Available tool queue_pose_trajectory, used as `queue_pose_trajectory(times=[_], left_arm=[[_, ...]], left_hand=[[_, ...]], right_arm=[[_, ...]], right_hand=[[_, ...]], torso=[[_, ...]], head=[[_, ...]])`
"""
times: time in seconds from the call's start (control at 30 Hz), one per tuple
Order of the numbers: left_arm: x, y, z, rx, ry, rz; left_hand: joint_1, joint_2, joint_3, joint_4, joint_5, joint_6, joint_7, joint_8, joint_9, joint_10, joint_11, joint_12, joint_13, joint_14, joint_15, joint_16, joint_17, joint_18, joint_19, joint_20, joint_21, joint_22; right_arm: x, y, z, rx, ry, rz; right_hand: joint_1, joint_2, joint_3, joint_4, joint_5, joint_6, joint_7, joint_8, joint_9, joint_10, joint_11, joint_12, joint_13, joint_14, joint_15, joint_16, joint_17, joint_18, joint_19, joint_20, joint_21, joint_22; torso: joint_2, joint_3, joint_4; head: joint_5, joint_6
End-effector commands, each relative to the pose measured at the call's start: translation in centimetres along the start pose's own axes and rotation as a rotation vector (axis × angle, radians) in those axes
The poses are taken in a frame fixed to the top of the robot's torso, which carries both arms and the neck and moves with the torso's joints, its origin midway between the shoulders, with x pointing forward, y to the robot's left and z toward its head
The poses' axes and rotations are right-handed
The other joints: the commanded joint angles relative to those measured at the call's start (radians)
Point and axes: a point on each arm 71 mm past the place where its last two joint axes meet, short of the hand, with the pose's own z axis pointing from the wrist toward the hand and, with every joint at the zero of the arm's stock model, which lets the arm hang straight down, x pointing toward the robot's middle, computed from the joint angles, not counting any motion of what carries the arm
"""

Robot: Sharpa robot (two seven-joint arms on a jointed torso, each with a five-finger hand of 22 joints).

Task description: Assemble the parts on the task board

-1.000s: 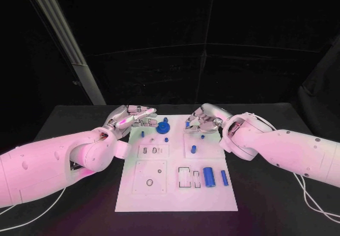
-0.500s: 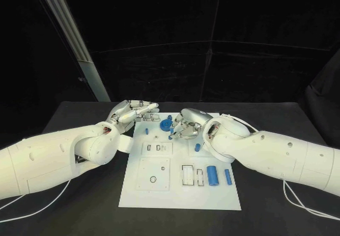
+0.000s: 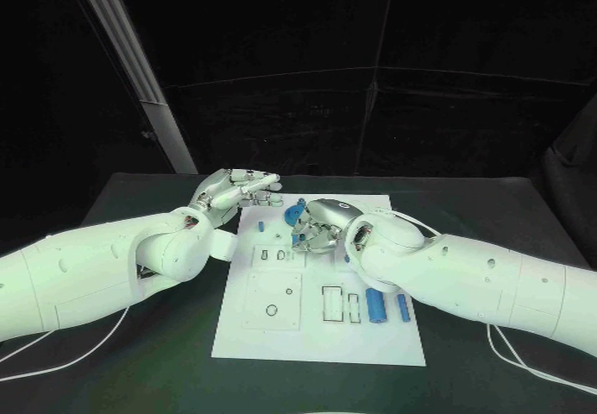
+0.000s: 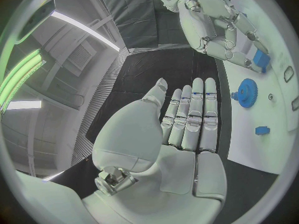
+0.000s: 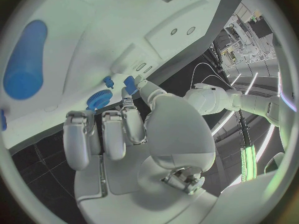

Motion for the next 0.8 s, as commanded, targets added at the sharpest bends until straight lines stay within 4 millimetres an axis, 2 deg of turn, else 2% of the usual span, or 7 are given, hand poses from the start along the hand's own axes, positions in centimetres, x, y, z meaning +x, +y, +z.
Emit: queue_pose_trajectory(times=[0.03,0.33,0.8], left_arm=[[0.1,-0.3,0.1,0.023,0.0,-0.004],[0.2,-0.2,0.1,0.02,0.004,-0.006],[0.3,-0.2,0.1,0.016,0.01,-0.008]], left_hand=[[0.004,0.006,0.001,-0.006,0.003,0.006,0.0,-0.005,-0.001,0.004,0.001,-0.006,-0.001,0.001,0.005,-0.004,0.0,0.012,-0.005,0.0,-0.003,-0.001],[0.004,0.006,0.001,-0.006,0.003,0.006,0.0,-0.005,-0.001,0.004,0.001,-0.006,-0.001,0.001,0.005,-0.004,0.0,0.012,-0.005,0.0,-0.003,-0.001],[0.004,0.006,0.001,-0.006,0.003,0.006,0.0,-0.005,-0.001,0.004,0.001,-0.006,-0.001,0.001,0.005,-0.004,0.0,0.012,-0.005,0.0,-0.003,-0.001]], right_arm=[[0.2,0.4,0.1,-0.014,0.007,-0.047],[1.0,1.0,0.3,-0.032,0.025,-0.069],[1.5,1.2,0.3,-0.04,0.04,-0.08]], right_hand=[[-0.002,0.005,0.0,-0.007,0.008,0.04,-0.032,0.004,0.021,-0.004,-0.003,-0.007,0.019,0.068,0.0,-0.002,0.112,-0.007,0.102,-0.003,0.003,0.262],[-0.006,0.002,-0.001,-0.009,0.01,0.038,-0.031,0.001,0.021,-0.005,-0.002,-0.008,0.019,0.068,0.001,-0.003,0.112,-0.007,0.101,-0.002,0.003,0.262],[-0.012,-0.001,-0.003,-0.009,0.01,0.037,-0.03,-0.002,0.021,-0.007,-0.001,-0.01,0.017,0.068,0.002,-0.003,0.11,-0.007,0.101,-0.001,0.003,0.262]], torso=[[-0.001,-0.0003,-0.001],[0.0,-0.0003,-0.0009],[-0.001,-0.0014,-0.0006]], head=[[0.003,-0.003],[0.009,-0.009],[0.014,-0.012]])
